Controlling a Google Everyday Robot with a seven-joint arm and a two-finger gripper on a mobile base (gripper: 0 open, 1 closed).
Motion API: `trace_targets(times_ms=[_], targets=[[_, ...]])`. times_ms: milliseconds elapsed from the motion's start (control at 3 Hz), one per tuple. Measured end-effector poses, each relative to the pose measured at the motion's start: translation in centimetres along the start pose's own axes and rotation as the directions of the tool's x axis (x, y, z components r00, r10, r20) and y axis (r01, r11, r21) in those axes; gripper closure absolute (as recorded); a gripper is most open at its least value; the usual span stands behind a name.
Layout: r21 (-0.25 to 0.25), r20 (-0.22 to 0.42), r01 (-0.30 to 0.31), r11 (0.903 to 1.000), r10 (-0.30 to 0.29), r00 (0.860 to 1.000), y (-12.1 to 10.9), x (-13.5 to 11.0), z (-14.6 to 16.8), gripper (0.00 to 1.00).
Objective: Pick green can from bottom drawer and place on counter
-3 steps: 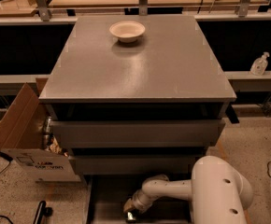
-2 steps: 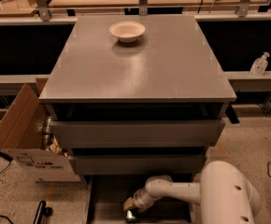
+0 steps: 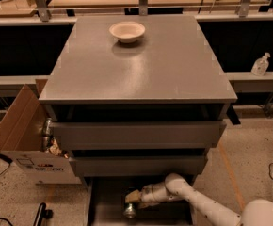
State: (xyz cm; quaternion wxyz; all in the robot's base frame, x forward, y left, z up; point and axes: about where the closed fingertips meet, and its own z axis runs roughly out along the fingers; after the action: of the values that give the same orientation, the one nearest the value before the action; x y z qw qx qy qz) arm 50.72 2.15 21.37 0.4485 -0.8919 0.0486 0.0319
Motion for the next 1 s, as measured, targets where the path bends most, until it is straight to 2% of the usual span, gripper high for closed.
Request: trace_targets(times_ms=[333, 667, 1000], targets=[[0.12, -0.061, 0.162, 0.9795, -0.156, 0.986, -4.6, 0.4, -5.3, 0.9], [0.164, -0.086, 0.336, 0.9274, -0.326, 0.941, -9.6, -2.3, -9.5, 1.0], [0.17, -0.131, 0.494, 0.8525, -0.478, 0.869, -14.5, -5.6, -13.8, 1.0]])
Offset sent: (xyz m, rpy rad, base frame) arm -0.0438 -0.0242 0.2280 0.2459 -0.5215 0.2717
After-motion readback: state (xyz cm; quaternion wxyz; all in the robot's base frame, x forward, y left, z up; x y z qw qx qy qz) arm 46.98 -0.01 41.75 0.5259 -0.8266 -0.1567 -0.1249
